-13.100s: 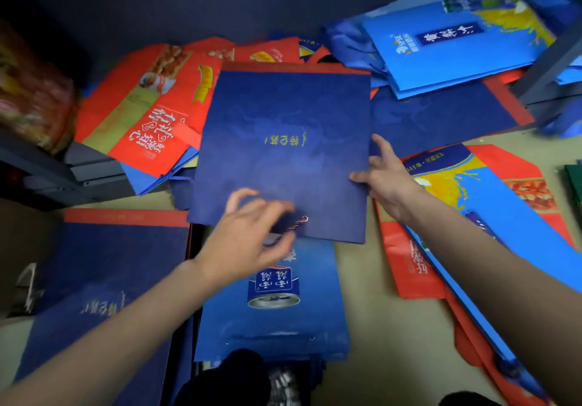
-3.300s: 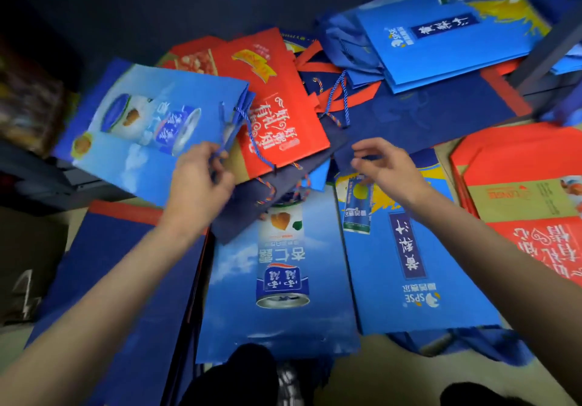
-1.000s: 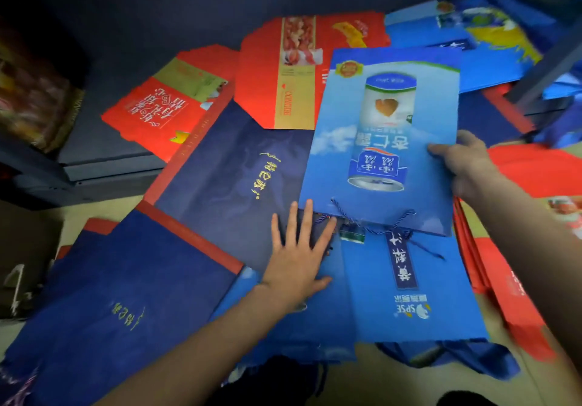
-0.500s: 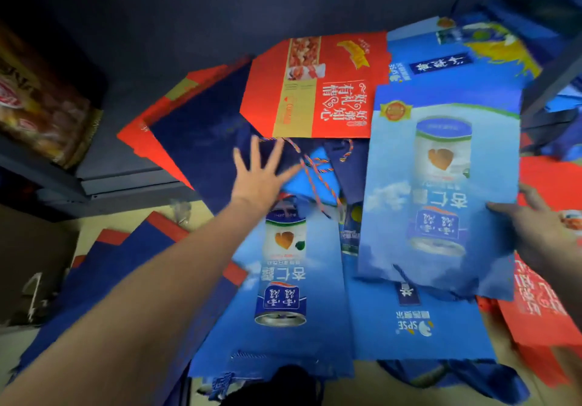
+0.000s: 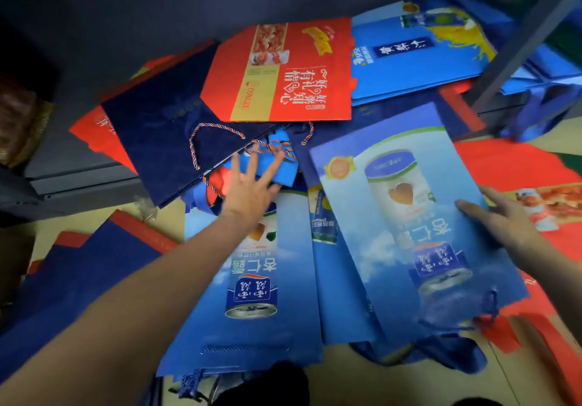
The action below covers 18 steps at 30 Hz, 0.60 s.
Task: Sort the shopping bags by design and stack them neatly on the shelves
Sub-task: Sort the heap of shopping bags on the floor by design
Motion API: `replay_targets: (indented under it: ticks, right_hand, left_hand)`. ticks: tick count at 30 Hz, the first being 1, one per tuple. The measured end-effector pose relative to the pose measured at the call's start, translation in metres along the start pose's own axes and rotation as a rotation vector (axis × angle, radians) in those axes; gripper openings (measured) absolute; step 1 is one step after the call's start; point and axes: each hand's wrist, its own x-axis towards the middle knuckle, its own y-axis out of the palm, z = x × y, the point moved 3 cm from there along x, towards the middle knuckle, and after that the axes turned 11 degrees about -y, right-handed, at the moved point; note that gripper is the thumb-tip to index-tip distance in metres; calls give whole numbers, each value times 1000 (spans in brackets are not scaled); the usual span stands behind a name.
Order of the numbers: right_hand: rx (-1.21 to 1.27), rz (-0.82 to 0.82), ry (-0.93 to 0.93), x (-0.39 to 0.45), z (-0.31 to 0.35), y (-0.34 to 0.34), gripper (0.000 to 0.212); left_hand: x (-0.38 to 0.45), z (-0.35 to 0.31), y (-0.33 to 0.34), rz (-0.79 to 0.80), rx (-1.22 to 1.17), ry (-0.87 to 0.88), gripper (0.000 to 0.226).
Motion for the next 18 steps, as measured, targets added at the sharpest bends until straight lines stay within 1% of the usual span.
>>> replay_targets:
  ticks: [3,6,7,9,11,12,13,14,16,17,18]
  right_hand:
    - [-20,142,47,-6,0,-7,23]
    - [-178,327,99,-9,-6,-7,25]
    - [-216,364,107,-10,-6,-3,24]
    - [-207,424,137,-12,-8,13,23]
    - [-275,481,140,-14,-9,39,32]
    - [-363,497,109,-13,-10,51,42]
    - [-457,522,69,-12,-11,64,50]
    - [-548,562,35,-10,-10,78,54]
    - [-688,630,-6,-9,-4,97,57]
    - [-727,659,0,-9,-2,102,58]
    - [-742,683,9,-8,-1,105,60]
  left_hand:
    - [9,29,-5,39,129,1,63]
    - [13,42,-10,43,108,-71,55]
    - [11,40,-11,48,67,-73,54]
    - [0,26,-7,39,-93,-69,55]
    - [-23,5,2,-89,-302,-43,57]
    - [-38,-5,6,-124,-369,-7,50]
    - [-51,-9,14,-88,-375,10,38]
    - [-61,-10,24,-65,-390,9,33]
    - [-71,-1,50,104,-438,-106,43]
    - [-75,6,66,243,-426,-154,49]
    - [-79,14,75,318,-413,-168,52]
